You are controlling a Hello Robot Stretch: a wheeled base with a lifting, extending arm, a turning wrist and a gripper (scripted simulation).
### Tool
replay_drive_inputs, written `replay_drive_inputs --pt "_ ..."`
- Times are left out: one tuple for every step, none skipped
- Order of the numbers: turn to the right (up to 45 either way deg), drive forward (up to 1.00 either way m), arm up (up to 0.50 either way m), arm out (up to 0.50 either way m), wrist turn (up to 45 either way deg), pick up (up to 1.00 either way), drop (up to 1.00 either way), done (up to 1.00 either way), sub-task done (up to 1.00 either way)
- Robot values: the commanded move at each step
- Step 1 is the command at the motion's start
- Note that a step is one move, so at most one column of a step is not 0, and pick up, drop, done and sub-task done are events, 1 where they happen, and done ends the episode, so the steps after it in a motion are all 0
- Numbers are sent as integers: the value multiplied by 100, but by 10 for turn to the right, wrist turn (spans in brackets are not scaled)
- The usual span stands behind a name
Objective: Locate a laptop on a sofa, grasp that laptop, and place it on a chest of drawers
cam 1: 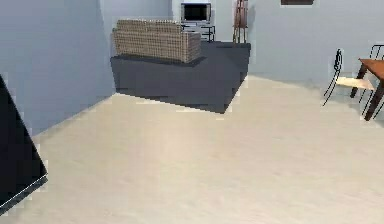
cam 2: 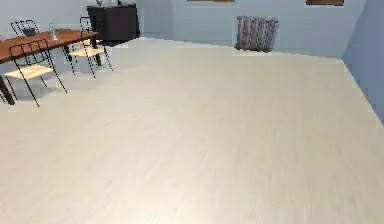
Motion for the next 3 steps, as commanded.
replay_drive_inputs --pt "0 100 0 0 0 0 0 0 0" --pt "0 100 0 0 0 0 0 0 0" --pt "0 100 0 0 0 0 0 0 0"
